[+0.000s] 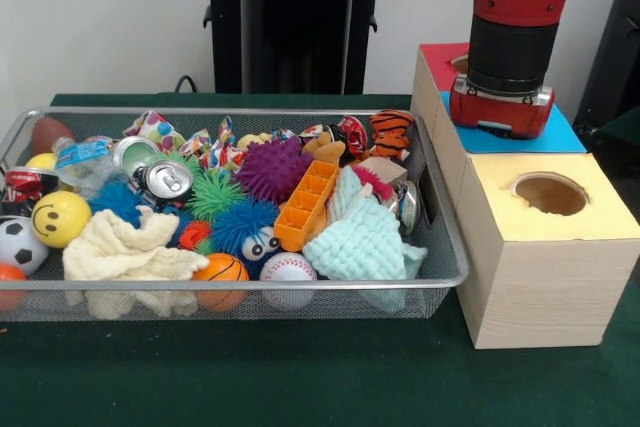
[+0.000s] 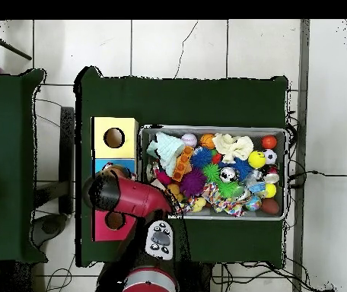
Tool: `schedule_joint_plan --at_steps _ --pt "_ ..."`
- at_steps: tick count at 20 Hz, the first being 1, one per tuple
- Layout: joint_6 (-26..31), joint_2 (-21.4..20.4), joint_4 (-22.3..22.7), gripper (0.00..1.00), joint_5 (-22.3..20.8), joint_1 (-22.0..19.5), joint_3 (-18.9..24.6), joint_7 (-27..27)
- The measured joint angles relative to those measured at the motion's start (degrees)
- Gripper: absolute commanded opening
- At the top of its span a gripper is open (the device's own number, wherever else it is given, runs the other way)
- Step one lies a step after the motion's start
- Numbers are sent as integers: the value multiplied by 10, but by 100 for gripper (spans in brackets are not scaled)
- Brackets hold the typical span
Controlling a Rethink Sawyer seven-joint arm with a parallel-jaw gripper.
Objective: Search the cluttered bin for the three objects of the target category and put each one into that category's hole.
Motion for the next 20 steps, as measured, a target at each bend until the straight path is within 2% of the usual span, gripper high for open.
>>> schedule_joint_plan --at_steps 1,2,13,20 --pt "3 0 0 0 0 2 -1 0" --pt "6 0 0 100 0 5 -2 0" --pt "12 11 -16 100 0 33 -31 0" --pt "13 12 -17 100 1 36 -34 0"
